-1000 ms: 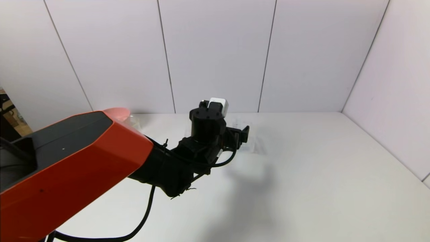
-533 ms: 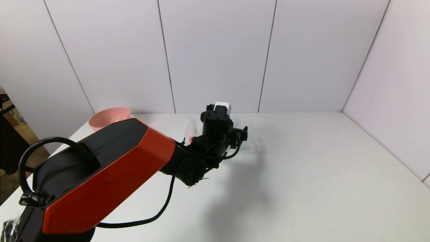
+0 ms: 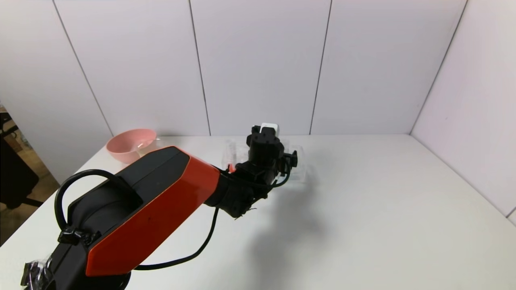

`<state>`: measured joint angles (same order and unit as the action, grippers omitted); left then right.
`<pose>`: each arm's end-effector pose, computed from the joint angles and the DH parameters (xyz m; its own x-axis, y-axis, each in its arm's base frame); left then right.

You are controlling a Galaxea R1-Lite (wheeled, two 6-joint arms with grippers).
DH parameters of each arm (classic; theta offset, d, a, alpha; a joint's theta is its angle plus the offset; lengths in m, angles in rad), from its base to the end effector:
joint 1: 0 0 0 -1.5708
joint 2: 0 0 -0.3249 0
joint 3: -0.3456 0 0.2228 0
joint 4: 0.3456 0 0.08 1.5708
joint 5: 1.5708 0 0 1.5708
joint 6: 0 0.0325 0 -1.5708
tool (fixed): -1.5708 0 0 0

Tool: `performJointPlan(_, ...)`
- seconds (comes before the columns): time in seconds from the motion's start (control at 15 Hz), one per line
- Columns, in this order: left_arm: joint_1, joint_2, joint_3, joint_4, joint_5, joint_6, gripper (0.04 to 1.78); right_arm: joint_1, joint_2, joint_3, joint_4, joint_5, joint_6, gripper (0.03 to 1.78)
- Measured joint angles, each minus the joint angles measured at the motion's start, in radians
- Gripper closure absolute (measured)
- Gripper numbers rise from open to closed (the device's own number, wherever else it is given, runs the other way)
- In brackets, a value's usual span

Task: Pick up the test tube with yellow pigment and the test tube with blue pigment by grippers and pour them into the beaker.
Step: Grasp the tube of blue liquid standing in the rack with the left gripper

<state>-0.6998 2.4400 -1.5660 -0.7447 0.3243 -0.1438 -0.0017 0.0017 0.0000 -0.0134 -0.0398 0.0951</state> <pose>0.4278 -0.3466 0.0831 0.9243 -0.3616 -0.1222 0.3508 0.9309 -0.1014 -0.0027 -0.0013 0.0770 0.9991 -0.0415 0.0117 0.0402 0.9946 0.0954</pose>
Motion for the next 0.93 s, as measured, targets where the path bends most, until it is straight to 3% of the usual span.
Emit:
performJointPlan(0.27,0.000,0.000,-0.004,0.007,0.005,-0.001,0.19,0.000,0.000,0.000,0.000,0.000,0.000,0.10)
performJointPlan(0.47,-0.003,-0.003,-0.008,0.007,0.003,0.000,0.58,0.000,0.000,0.000,0.000,0.000,0.000,0.10)
performJointPlan(0.73,-0.008,-0.011,-0.008,0.007,0.000,-0.002,1.29,0.000,0.000,0.000,0.000,0.000,0.000,0.10)
performJointPlan(0.93,-0.011,-0.031,-0.006,0.012,0.004,0.000,1.37,0.000,0.000,0.000,0.000,0.000,0.000,0.10)
